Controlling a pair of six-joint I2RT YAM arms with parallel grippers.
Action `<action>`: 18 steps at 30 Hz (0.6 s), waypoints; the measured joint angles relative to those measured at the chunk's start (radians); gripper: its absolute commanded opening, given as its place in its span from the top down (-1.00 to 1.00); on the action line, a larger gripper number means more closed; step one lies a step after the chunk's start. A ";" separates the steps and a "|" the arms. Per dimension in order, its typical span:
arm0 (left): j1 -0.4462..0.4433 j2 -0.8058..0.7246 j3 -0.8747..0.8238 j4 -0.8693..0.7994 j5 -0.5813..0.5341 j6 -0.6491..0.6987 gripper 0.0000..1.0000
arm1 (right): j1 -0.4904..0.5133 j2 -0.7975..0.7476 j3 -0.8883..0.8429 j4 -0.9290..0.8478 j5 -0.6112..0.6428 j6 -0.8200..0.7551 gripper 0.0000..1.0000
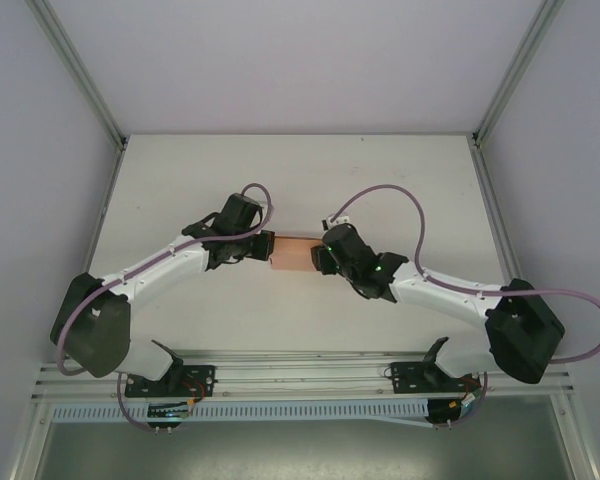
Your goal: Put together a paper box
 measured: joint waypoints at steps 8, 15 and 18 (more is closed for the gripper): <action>0.000 0.011 0.021 -0.026 0.000 0.004 1.00 | -0.066 -0.034 0.052 0.005 -0.056 -0.016 -0.55; -0.002 0.014 0.030 -0.037 0.005 0.019 1.00 | -0.174 0.047 0.153 0.000 -0.100 0.036 -0.54; -0.004 0.014 0.035 -0.046 0.006 0.027 0.96 | -0.201 0.098 0.173 -0.014 -0.131 0.060 -0.51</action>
